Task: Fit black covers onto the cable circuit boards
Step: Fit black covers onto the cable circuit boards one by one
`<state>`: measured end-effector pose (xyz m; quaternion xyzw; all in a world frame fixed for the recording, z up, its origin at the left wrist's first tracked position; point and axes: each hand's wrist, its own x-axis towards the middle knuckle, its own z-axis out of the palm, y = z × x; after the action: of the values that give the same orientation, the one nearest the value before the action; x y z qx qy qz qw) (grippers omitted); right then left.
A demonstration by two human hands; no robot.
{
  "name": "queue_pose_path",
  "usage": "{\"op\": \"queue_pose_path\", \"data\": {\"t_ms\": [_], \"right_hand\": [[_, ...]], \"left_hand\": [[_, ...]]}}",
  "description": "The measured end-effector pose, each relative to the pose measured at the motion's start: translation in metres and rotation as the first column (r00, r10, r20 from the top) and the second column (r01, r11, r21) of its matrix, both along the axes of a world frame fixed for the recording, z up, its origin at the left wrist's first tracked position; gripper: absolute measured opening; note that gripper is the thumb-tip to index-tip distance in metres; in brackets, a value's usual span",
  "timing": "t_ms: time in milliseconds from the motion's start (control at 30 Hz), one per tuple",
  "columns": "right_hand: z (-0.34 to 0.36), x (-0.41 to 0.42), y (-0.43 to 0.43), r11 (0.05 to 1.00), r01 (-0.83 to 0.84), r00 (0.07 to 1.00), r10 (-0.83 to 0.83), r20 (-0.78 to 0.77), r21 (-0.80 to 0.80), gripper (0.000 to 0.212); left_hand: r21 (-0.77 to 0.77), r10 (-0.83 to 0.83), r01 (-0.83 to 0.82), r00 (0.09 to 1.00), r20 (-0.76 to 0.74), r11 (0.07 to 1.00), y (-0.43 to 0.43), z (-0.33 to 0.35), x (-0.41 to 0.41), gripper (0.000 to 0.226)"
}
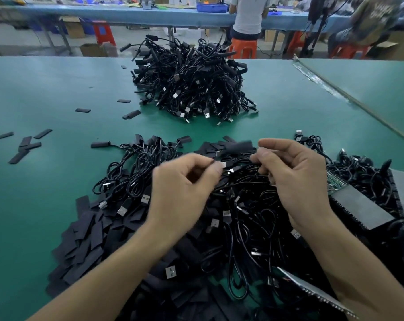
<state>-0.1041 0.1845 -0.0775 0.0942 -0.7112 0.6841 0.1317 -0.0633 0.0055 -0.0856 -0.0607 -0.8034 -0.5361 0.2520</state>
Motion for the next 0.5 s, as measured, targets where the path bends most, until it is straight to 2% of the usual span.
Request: {"op": "queue_pose_path", "data": {"t_ms": [100, 200, 333, 400, 433, 500], "right_hand": [[0.001, -0.002, 0.003, 0.998, 0.047, 0.998, -0.048, 0.047, 0.037, 0.016], [0.002, -0.002, 0.003, 0.993, 0.049, 0.996, -0.056, 0.063, 0.106, 0.017], [0.001, 0.0, 0.002, 0.934, 0.193, 0.98, -0.196, -0.02, 0.302, 0.017], [0.003, 0.001, 0.002, 0.869, 0.272, 0.962, -0.255, -0.097, 0.414, 0.016], [0.003, 0.002, 0.002, 0.824, 0.284, 0.959, -0.256, -0.126, 0.491, 0.015], [0.002, 0.004, 0.001, 0.669, 0.24, 0.969, -0.212, -0.129, 0.703, 0.014]], "left_hand": [[0.171, 0.055, -0.08, 0.987, 0.148, 0.982, -0.026, 0.025, -0.011, 0.023], [0.275, 0.098, -0.201, 0.933, 0.348, 0.94, -0.061, 0.032, -0.023, 0.016], [0.244, 0.171, -0.316, 0.863, 0.474, 0.917, -0.086, 0.017, -0.033, 0.007], [0.191, 0.213, -0.338, 0.85, 0.481, 0.922, -0.089, 0.012, -0.035, 0.015], [0.139, 0.236, -0.333, 0.853, 0.466, 0.932, -0.089, 0.012, -0.035, 0.022], [-0.105, 0.336, -0.322, 0.852, 0.402, 0.941, -0.087, 0.012, -0.032, 0.039]]}}
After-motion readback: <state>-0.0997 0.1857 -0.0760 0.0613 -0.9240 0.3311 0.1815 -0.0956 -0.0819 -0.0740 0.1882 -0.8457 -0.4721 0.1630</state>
